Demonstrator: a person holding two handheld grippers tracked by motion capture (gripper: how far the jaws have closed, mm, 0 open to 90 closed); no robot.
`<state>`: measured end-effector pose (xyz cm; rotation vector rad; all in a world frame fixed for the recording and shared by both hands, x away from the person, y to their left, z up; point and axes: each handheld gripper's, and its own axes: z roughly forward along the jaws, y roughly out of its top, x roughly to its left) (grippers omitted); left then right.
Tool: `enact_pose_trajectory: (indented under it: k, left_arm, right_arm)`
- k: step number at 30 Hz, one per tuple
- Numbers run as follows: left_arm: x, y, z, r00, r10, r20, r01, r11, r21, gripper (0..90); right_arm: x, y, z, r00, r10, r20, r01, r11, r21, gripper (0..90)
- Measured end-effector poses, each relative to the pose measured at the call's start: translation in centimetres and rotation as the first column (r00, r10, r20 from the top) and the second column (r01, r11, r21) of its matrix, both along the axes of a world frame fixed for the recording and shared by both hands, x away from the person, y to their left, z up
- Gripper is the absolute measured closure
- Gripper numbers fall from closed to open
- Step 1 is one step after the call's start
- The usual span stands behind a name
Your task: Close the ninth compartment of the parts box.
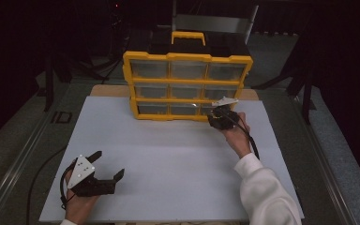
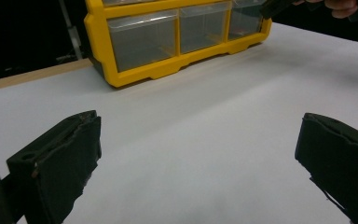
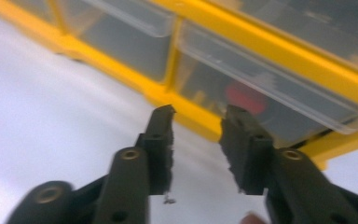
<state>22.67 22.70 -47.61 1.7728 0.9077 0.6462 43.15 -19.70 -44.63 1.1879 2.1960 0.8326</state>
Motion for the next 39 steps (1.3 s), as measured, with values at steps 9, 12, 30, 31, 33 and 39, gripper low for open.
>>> enact_pose_trajectory:
  k: [9, 12, 30, 31, 33, 39]
  left_arm:
    - [0.0, 0.0, 0.0, 1.0, -0.001, -0.001, 0.001, 1.0, 0.0, 0.5]
    - [0.0, -0.1, 0.0, 1.0, -0.001, -0.001, 0.001, 1.0, 0.0, 0.5]
    - [0.0, -0.1, 0.0, 1.0, -0.005, -0.004, 0.005, 1.0, -0.001, 0.5]
    - [0.0, -0.1, 0.0, 1.0, -0.005, -0.004, 0.005, 1.0, -0.001, 0.5]
    - [0.0, -0.1, 0.0, 1.0, -0.005, -0.004, 0.005, 1.0, -0.002, 0.5]
    - [0.0, -0.1, 0.0, 1.0, -0.005, -0.003, 0.005, 1.0, -0.003, 0.5]
  right_arm:
    - [-2.6, 0.3, 0.8, 0.993, 0.117, -0.016, -0.116, 0.992, 0.055, 41.4]
    - [-3.7, 0.3, 1.3, 0.9906, 0.137, 0.006, -0.137, 0.988, 0.071, 36.5]
    - [-8.4, -0.6, 2.4, 0.9857, 0.148, 0.08, -0.158, 0.979, 0.133, 13.5]
    - [-8.6, -0.7, 2.4, 0.9849, 0.15, 0.086, -0.161, 0.978, 0.131, 13.2]
    - [-9.1, -0.8, 2.3, 0.9849, 0.144, 0.096, -0.156, 0.98, 0.127, 13.0]
    - [-10.5, -1.4, 1.6, 0.9847, 0.127, 0.12, -0.143, 0.98, 0.135, 11.8]
